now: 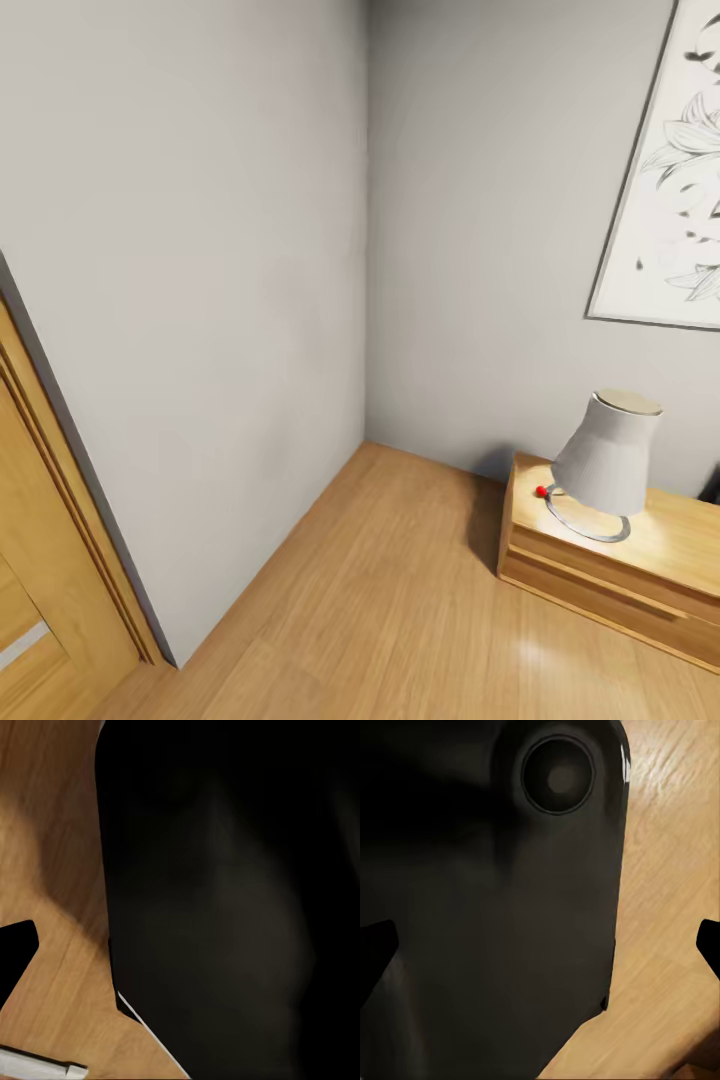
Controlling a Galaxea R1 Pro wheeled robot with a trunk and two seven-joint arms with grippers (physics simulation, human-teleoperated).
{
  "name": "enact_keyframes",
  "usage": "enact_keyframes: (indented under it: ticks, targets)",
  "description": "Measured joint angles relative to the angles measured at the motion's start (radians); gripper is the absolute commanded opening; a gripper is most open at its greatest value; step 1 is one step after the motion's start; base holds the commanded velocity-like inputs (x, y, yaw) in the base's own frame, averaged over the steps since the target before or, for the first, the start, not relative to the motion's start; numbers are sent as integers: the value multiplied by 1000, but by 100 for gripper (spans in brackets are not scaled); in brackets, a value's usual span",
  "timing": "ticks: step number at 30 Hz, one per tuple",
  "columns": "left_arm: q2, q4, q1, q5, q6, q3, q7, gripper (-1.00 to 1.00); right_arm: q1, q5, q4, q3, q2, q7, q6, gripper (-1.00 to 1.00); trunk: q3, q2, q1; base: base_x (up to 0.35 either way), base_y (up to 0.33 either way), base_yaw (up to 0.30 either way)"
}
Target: In the bedroom, organize the workspace by keeping the computer under the desk, ensuring the monitor is on the desk, placing the keyboard on the desk next to the monitor, placing the mouse on the desk next to the keyboard, moving the folder from the swivel chair onto the desk next to the mouse, stacking the notebook on top of the folder with the pen on top of the notebook, and positioning the swivel chair next to the desk.
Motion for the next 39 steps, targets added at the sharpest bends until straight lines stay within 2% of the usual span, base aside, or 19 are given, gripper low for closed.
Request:
enact_keyframes:
  ticks: [5,8,23,29,32,36,39]
  targets:
    - [-22,-17,0,-4,-1,-1,-6,100,-13,11,5,-4,22,13,-7,100,0,0,0,0,0,0]
    - [-39,-19,0,-4,3,-2,-7,100,-19,11,4,-4,33,13,-3,100,10,21,-11,0,0,0]
    - [-37,-22,0,-4,8,-3,-5,100,-35,10,-2,-9,35,13,-24,100,57,126,-69,0,0,-2]
    - [-36,-22,0,-4,7,-2,-4,100,-35,10,-2,-10,34,12,-27,100,76,168,-92,0,0,-162]
    - [-37,-22,0,-4,7,-1,-4,100,-34,9,-4,-11,30,11,-42,100,85,189,-103,0,0,-249]
    - [-36,-24,0,-2,5,0,-2,100,-34,7,-12,-11,27,10,-101,100,98,217,-119,0,0,-277]
    - [-34,-43,0,0,-2,1,-2,100,-34,-4,-21,-12,26,10,-183,100,107,238,-130,0,0,-291]
